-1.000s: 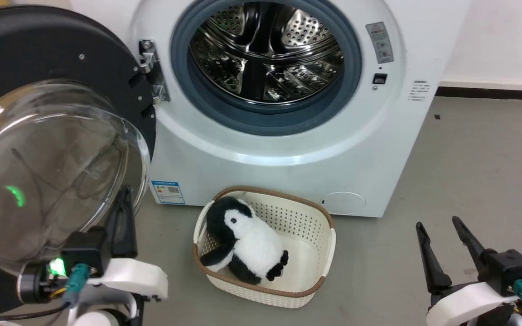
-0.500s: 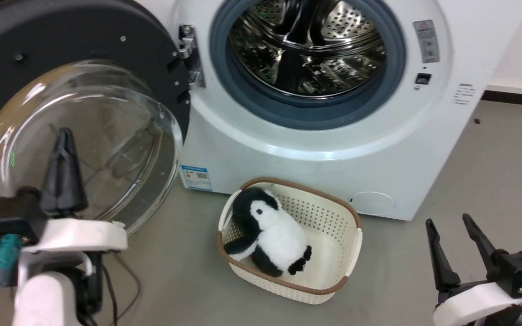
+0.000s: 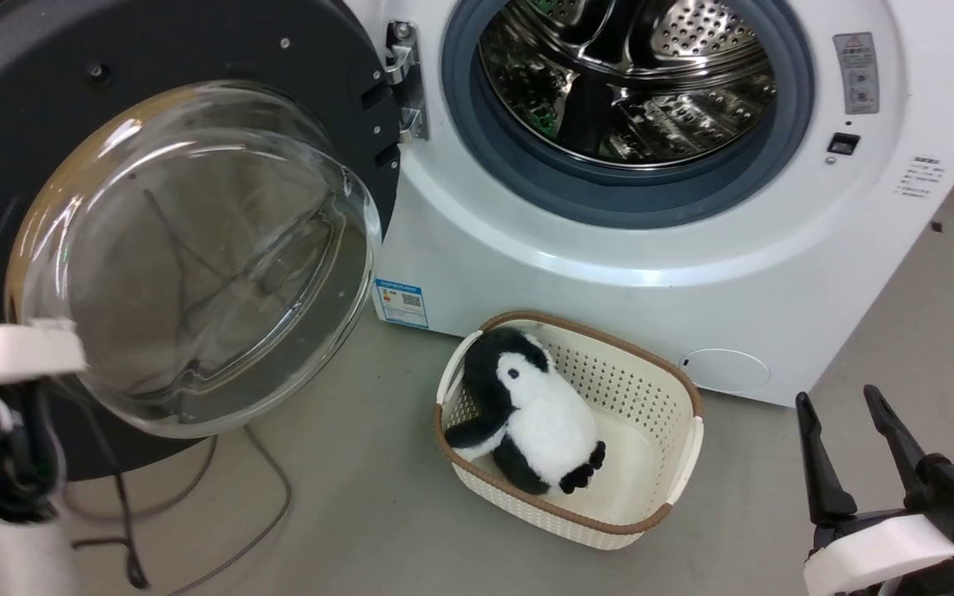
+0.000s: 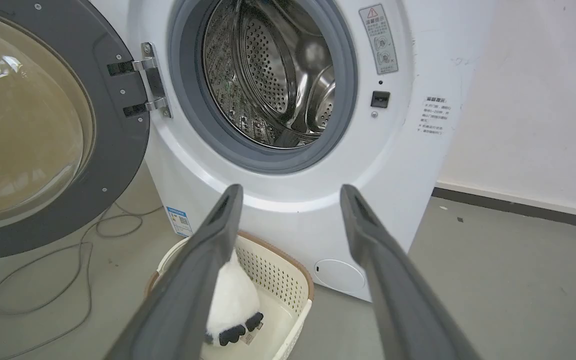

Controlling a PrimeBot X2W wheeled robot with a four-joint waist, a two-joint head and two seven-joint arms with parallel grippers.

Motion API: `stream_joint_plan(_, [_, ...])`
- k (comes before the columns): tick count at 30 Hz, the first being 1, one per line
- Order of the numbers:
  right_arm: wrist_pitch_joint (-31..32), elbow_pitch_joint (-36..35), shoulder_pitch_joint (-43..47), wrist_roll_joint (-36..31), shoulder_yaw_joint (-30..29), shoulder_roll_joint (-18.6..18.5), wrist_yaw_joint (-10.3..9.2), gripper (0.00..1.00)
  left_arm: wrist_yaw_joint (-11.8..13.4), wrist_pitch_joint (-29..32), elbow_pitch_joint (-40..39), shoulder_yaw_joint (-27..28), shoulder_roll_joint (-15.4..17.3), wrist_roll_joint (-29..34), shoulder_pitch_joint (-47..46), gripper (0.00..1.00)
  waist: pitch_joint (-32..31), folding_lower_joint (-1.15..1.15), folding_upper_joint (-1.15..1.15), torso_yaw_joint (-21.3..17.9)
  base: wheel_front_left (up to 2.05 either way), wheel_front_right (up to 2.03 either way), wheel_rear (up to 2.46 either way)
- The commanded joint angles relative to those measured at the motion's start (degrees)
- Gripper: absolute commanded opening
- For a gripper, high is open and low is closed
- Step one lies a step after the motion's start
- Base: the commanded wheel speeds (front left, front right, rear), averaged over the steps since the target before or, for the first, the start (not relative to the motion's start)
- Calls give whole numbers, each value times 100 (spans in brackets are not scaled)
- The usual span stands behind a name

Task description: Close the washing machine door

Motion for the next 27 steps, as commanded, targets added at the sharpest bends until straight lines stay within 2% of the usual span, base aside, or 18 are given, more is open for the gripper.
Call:
stream_joint_plan(1, [-56, 5, -103, 59, -44, 14, 2, 100, -31, -35, 56, 127, 118, -111, -230, 0, 35, 0, 0, 54, 0, 0, 0])
stream_joint_plan(15, [-212, -26, -263, 55, -131, 17, 3, 100, -39, 280, 1049, 750, 876, -775, -1103, 0, 326, 0, 0, 320, 0, 0, 0])
stream_joint_plan(22, [-296, -85, -359, 31, -181, 18, 3, 100, 49, 1171, 1885, 1080, 1161, -1481, -1483, 0, 520, 0, 0, 411, 0, 0, 0])
stream_joint_plan(27, [-356, -125, -457, -18, -221, 20, 3, 100, 73, 1399, 2348, 1322, 1491, -1636, -1556, 0, 692, 0, 0, 461, 0, 0, 0])
